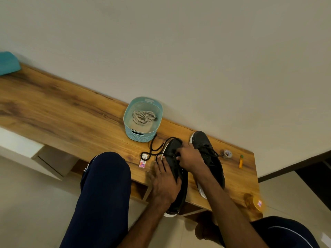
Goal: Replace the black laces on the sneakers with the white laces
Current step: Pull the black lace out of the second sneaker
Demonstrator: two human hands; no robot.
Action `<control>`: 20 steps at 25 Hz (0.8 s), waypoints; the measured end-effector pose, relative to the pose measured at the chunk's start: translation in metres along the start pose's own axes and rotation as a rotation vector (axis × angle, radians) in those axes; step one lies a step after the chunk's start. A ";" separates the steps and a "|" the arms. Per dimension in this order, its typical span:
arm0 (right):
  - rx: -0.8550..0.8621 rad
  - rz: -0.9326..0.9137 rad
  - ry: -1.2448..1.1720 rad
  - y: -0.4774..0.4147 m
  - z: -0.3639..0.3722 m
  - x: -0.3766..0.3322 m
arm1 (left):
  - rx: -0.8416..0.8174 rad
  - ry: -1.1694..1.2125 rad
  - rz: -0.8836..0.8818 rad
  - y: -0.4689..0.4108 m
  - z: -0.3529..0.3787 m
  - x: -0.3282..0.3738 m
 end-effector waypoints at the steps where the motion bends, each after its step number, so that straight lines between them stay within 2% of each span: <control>1: -0.041 0.028 0.004 -0.002 0.004 0.002 | 0.005 -0.002 0.001 0.000 -0.001 0.000; 5: -0.222 0.048 -0.022 -0.004 0.018 0.010 | 0.088 -0.025 0.037 0.002 -0.006 0.004; 7: -0.252 0.026 -0.092 -0.006 0.017 0.015 | 0.113 -0.021 0.055 0.003 -0.007 0.004; 8: -0.220 0.023 -0.181 -0.007 0.012 0.017 | 0.109 -0.024 0.052 0.002 -0.006 0.003; 11: -0.052 0.152 -0.672 -0.005 -0.009 0.030 | 0.112 -0.020 0.034 0.001 -0.004 0.000; 15: 0.354 0.395 -1.162 0.013 -0.048 0.074 | 0.073 -0.028 0.016 -0.002 0.003 -0.004; 16: 0.407 0.428 -1.174 0.017 -0.051 0.087 | 0.062 -0.020 0.011 -0.002 0.003 -0.004; 17: 0.416 0.443 -1.036 0.021 -0.054 0.098 | 0.054 -0.012 0.013 -0.002 0.003 -0.003; 19: 0.281 0.424 -0.384 0.025 -0.048 0.102 | 0.053 0.000 0.022 0.000 0.000 0.001; 20: 0.207 0.358 -0.179 0.023 -0.039 0.092 | 0.045 0.002 0.023 0.000 -0.002 0.003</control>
Point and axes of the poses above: each hand's wrist, its own y-axis away from the middle knuckle, its own z-axis out of the palm, x = y × z, the point moved 8 cm from there along -y, towards the middle knuckle, and after that the axes turned 14 degrees about y, right-handed, at the moved point
